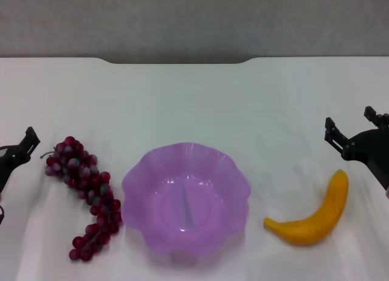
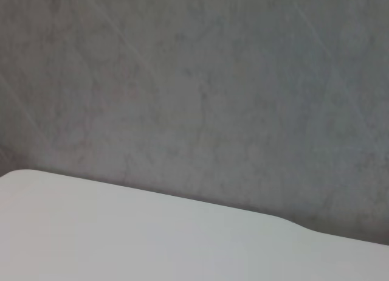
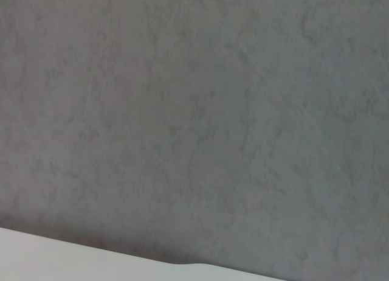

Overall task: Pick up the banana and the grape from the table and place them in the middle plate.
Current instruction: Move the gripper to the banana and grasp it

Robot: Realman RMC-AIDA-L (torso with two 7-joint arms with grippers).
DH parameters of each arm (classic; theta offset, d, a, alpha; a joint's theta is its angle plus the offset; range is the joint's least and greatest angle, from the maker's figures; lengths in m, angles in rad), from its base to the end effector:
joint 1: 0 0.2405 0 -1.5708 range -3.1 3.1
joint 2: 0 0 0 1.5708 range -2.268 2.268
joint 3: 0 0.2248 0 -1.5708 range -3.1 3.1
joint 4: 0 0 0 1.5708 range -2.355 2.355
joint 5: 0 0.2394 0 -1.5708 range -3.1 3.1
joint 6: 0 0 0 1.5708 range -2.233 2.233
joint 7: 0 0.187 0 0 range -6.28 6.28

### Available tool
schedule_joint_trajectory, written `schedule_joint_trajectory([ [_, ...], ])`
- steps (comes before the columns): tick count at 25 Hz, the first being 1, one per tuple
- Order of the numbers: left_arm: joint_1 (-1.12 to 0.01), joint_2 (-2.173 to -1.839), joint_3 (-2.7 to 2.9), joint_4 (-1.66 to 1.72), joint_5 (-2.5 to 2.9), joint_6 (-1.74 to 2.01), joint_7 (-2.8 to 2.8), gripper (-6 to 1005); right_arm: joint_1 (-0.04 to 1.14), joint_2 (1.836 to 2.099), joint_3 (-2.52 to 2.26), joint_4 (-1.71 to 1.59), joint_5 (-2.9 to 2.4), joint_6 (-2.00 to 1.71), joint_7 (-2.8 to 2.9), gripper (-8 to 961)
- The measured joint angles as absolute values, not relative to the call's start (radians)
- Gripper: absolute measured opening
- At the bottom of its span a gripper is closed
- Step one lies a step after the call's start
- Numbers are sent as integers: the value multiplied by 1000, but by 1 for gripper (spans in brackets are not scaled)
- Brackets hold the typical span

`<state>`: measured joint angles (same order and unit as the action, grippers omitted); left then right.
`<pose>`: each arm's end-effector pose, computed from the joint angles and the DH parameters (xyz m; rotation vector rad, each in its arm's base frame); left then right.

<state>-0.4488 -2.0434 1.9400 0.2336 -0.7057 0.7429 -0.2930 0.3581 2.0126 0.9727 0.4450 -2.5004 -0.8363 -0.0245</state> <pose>-0.3753 0.4009 -0.0087 -1.4301 -0.9697 -0.5739 0.3070 0.3919 -0.0449 -1.7659 0.5169 0.5051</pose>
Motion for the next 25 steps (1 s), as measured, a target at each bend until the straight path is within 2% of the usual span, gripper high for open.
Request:
schedule_joint_trajectory([
  [18, -445, -2044, 1945, 233, -705, 744, -293, 885, 358, 2007, 960, 515, -2505, -789, -10, 880],
  [20, -440, -2043, 1945, 233, -705, 743, -292, 885, 344, 1996, 970, 601, -2511, -721, -21, 880],
  [23, -437, -2042, 1944, 219, -705, 743, -292, 885, 299, 1958, 1022, 810, -2514, -522, -83, 880],
  [25, -439, -2042, 1943, 214, -705, 745, -293, 884, 251, 1941, 1088, 980, -2515, -337, -152, 880],
])
